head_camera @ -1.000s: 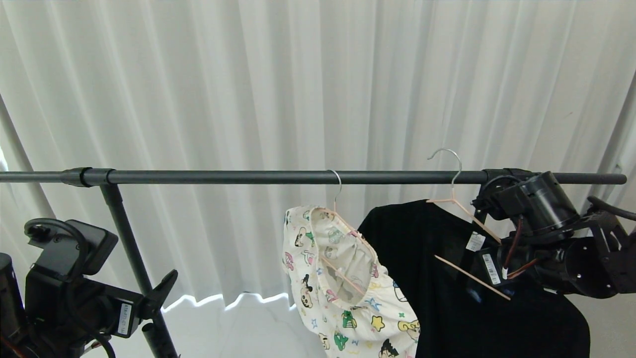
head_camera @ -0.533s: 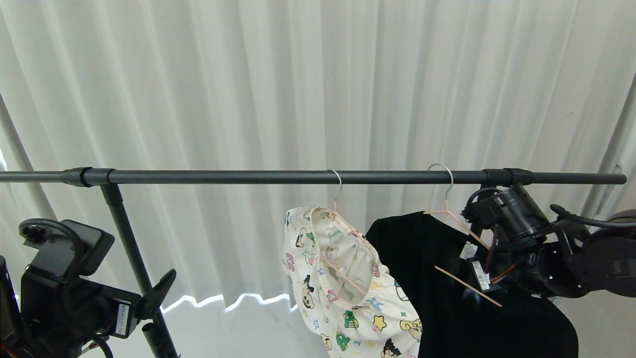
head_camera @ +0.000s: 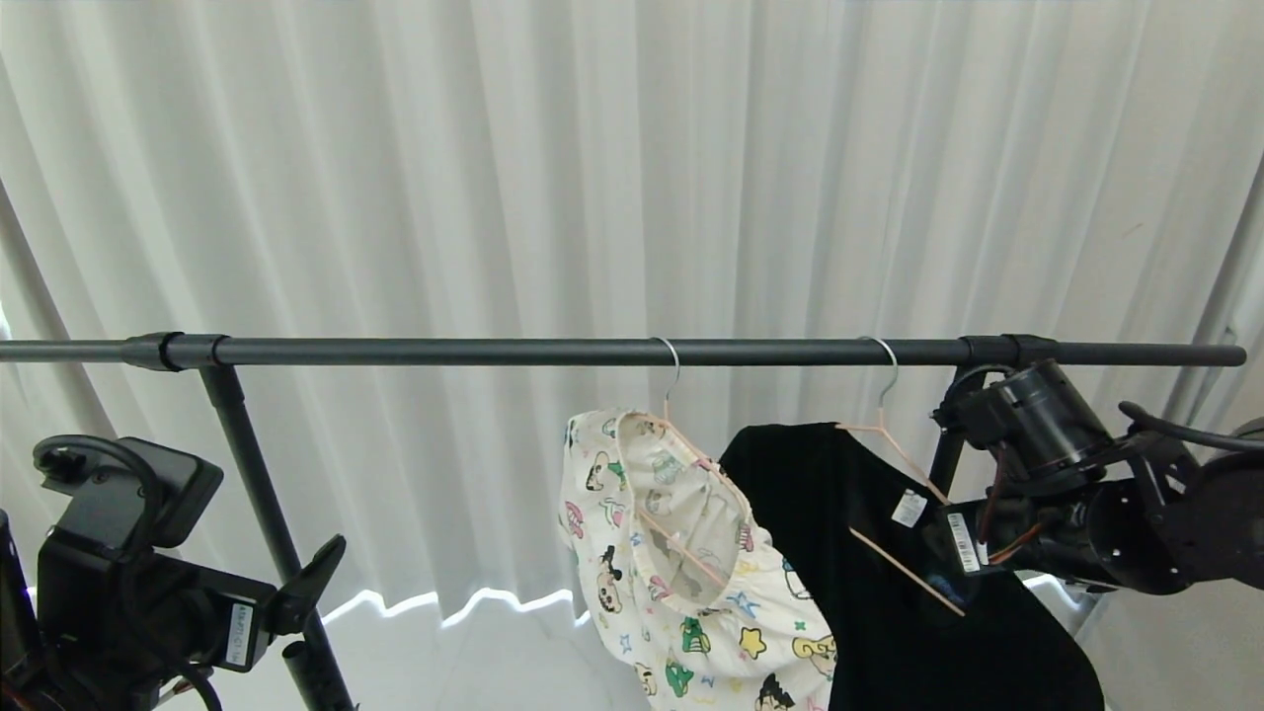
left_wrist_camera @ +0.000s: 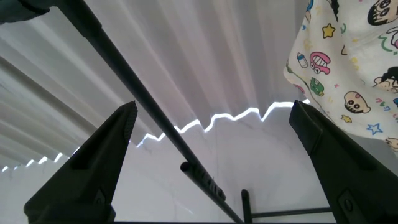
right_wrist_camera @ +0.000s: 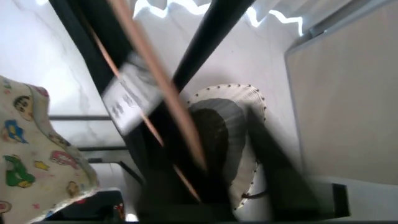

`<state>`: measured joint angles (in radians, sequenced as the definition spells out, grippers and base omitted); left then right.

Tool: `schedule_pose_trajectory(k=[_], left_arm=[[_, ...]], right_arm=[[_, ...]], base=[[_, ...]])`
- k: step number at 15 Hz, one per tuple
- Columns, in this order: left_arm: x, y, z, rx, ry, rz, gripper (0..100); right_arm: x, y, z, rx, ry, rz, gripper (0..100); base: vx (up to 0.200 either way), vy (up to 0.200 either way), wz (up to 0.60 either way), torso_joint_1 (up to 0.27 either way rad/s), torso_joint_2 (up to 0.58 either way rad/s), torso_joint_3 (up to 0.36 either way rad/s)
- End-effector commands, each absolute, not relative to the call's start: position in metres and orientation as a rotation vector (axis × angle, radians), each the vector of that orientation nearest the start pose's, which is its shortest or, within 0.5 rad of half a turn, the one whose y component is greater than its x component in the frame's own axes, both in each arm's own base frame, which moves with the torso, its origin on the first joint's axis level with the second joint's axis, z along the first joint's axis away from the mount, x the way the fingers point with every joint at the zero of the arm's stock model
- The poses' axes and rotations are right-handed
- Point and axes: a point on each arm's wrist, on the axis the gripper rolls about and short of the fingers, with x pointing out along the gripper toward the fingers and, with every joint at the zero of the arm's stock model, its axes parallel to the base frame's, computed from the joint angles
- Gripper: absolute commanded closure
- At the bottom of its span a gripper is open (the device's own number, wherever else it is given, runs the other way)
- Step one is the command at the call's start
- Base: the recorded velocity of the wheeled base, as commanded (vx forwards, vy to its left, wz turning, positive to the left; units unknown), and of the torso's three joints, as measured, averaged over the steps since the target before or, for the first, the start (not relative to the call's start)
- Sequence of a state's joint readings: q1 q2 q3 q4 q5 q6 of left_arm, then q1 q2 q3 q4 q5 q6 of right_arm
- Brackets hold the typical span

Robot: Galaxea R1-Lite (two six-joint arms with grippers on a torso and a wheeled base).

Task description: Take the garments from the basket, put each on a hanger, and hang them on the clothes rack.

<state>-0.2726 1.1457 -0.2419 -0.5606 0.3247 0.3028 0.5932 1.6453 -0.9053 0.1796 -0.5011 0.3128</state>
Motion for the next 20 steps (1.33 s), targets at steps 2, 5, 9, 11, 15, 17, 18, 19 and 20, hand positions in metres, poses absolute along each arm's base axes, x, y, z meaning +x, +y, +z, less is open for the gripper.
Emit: schedule_pose_trajectory(k=[2, 5, 9, 11, 15, 17, 18, 19, 20], left_arm=[[0.134, -0.025, 0.143, 0.401, 0.362, 0.031, 0], [0.133, -0.023, 0.141, 0.397, 0.370, 0.043, 0], [0.129, -0.020, 0.135, 0.390, 0.390, 0.055, 0], [0.127, -0.016, 0.127, 0.377, 0.432, 0.084, 0], [0.120, -0.012, 0.118, 0.375, 0.466, 0.097, 0], [0.121, -0.011, 0.119, 0.371, 0.465, 0.110, 0], [0.121, -0.010, 0.119, 0.370, 0.466, 0.116, 0], [0.124, -0.006, 0.119, 0.366, 0.477, 0.153, 0], [0.128, -0.002, 0.119, 0.357, 0.496, 0.183, 0]], right_arm=[[0.187, 0.116, 0.204, -0.103, 0.665, 0.004, 0], [0.147, 0.089, 0.236, -0.048, 0.571, 0.023, 0], [0.091, 0.034, 0.229, -0.315, 0.667, -0.044, 0], [0.071, 0.019, 0.206, -0.409, 0.688, -0.063, 0], [0.065, 0.014, 0.203, -0.422, 0.606, -0.081, 0], [0.070, 0.010, 0.200, -0.448, 0.615, -0.139, 0], [0.071, 0.009, 0.198, -0.458, 0.608, -0.156, 0], [0.076, 0.007, 0.193, -0.464, 0.590, -0.188, 0], [0.078, 0.006, 0.189, -0.462, 0.573, -0.209, 0]], base=[[0.000, 0.000, 0.00, 0.000, 0.00, 0.000], [0.000, 0.000, 0.00, 0.000, 0.00, 0.000], [0.000, 0.000, 0.00, 0.000, 0.00, 0.000], [-0.200, 0.000, 0.00, 0.002, 0.00, -0.002], [-0.200, 0.000, 0.00, 0.001, 0.00, 0.007], [-0.200, 0.000, 0.00, -0.002, 0.00, 0.005], [-0.200, 0.000, 0.00, 0.002, 0.00, -0.002], [-0.200, 0.000, 0.00, -0.002, 0.00, 0.002], [-0.200, 0.000, 0.00, -0.002, 0.00, 0.002]])
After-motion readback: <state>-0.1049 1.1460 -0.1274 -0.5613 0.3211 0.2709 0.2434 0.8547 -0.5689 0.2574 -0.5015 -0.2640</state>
